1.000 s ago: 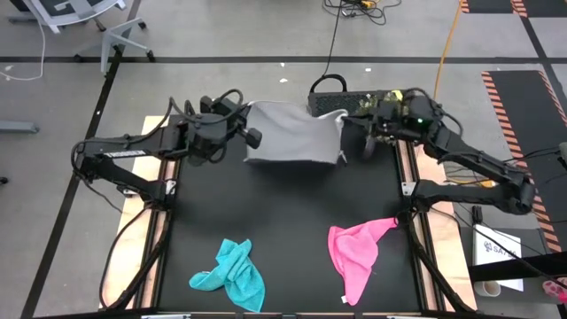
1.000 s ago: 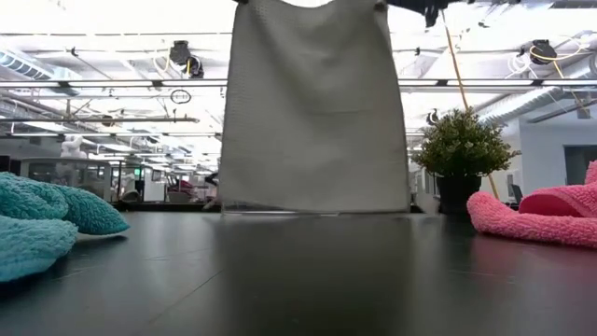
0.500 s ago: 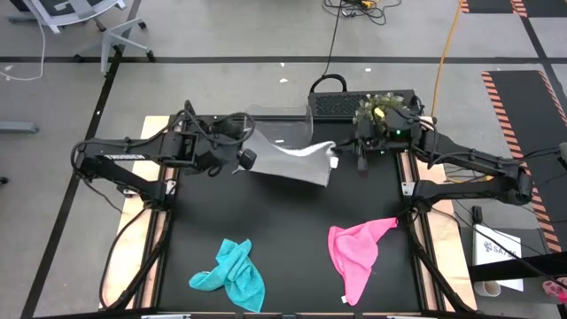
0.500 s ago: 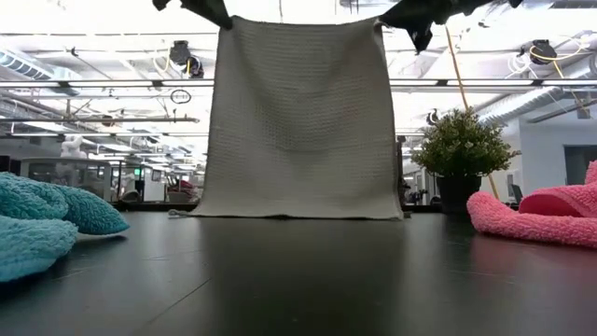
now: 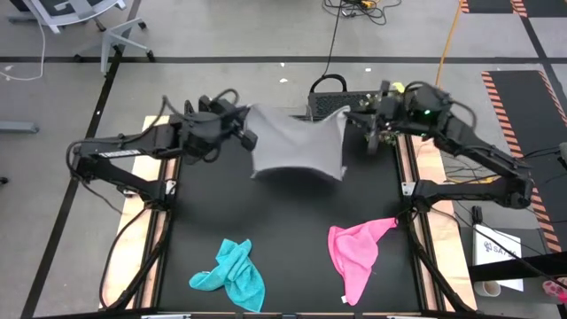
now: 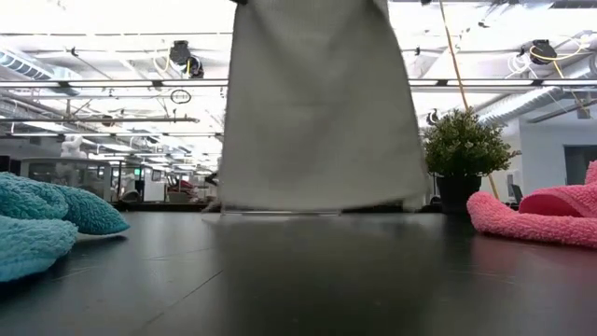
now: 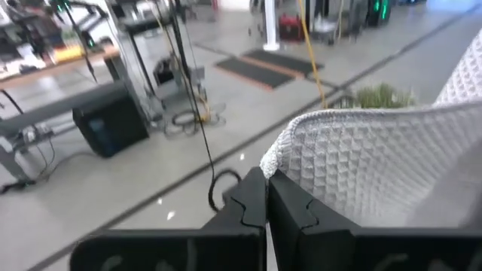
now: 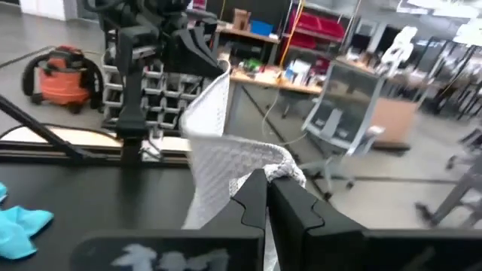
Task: Fold microfiber towels
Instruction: Fold the gray microfiber cloth
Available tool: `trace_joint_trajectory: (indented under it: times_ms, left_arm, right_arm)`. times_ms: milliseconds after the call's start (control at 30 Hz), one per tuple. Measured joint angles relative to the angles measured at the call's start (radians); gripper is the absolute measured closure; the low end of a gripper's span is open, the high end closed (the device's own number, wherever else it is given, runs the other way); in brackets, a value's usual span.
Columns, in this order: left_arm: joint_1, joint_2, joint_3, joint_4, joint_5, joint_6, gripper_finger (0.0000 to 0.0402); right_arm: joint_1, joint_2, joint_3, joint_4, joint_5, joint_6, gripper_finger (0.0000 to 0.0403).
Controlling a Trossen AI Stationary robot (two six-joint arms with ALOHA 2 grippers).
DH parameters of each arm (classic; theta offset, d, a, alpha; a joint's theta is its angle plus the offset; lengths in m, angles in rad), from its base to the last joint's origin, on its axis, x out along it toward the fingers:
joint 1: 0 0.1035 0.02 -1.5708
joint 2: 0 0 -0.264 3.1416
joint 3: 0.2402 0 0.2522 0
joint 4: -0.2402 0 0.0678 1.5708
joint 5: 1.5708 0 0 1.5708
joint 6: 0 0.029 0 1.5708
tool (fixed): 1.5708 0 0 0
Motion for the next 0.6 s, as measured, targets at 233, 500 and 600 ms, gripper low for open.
trace_joint_trajectory:
  times_ms: [233, 500, 600]
  left_arm:
    - [0.048, -0.077, 0.001, 0.046, -0.026, 0.106, 0.0401]
    - [0.06, -0.081, 0.001, 0.01, 0.016, 0.08, 0.0401]
    - [0.064, -0.073, 0.0, -0.043, 0.016, 0.05, 0.0401]
  right_arm:
    - [-0.051, 0.013, 0.089, -0.133, 0.004, -0.08, 0.0403]
    - [-0.116, 0.065, 0.089, -0.174, -0.002, -0.12, 0.0403]
    - [-0.131, 0.089, 0.089, -0.183, -0.003, -0.133, 0.0403]
